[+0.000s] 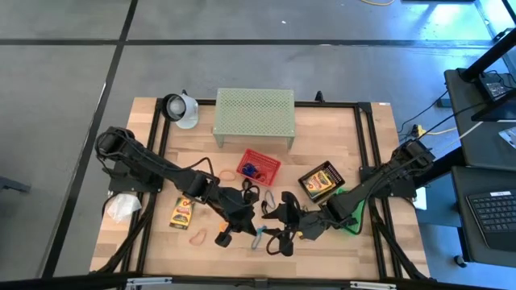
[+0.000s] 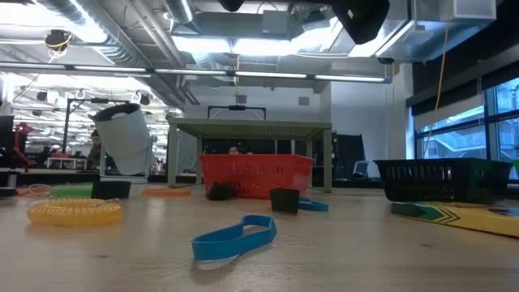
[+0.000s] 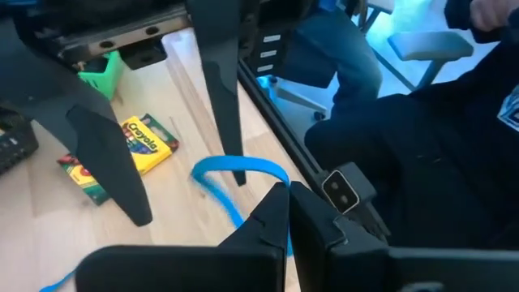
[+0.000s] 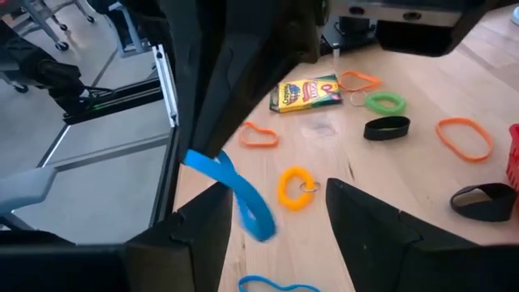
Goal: Pick & Place Office Desk Supplies
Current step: Put the blue rubber band into the green bin
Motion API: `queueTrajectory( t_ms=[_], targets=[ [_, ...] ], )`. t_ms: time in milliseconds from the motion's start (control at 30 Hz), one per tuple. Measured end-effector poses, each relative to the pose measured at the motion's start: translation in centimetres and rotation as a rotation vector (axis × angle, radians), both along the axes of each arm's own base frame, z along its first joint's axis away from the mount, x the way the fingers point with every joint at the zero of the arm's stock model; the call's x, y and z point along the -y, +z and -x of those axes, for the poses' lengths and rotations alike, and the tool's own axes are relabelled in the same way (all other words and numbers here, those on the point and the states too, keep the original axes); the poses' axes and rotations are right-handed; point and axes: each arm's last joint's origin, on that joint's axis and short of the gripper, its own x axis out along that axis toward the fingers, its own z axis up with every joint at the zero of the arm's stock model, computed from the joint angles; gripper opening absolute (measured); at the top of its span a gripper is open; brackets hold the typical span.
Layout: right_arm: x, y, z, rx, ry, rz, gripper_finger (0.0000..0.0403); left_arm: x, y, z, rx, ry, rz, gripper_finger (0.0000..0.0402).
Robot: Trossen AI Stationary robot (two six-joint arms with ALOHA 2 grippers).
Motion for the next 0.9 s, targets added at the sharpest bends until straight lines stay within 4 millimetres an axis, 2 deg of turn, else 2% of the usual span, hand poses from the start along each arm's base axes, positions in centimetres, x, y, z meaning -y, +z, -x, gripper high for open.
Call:
queueTrajectory(
  t_ms=[100, 200, 300, 367, 433, 667, 900],
  targets=[
    [0.08, 0.00, -0.05, 0.000, 0.001, 0.005, 0.0194, 0.03, 0.05, 0.03, -0.001, -0.011, 0.007, 0.0002],
    [0.06, 0.02, -0.06, 0.003, 0.004, 0.008, 0.0165, 0.03, 0.06, 0.04, -0.001, -0.011, 0.008, 0.0001],
    [0.02, 0.02, -0.04, 0.000, 0.016, 0.005, 0.0104, 0.03, 0.05, 0.04, -0.003, -0.009, 0.010, 0.0002],
    [0.00, 0.02, -0.04, -0.002, 0.022, 0.003, 0.0045, 0.02, 0.06, 0.04, -0.004, -0.008, 0.012, 0.0002],
    [0.00, 0.02, -0.04, -0.001, 0.025, 0.011, 0.0014, 0.02, 0.04, 0.05, -0.007, -0.005, 0.015, 0.0002],
    [-0.01, 0.05, -0.06, 0.001, 0.014, -0.019, 0.0004, -0.04, 0.00, 0.03, -0.018, 0.027, 0.018, 0.0015],
    [0.02, 0.06, -0.01, -0.004, 0.011, -0.021, 0.0002, -0.75, -0.52, 0.18, -0.065, 0.109, -0.052, 0.0062]
  ],
)
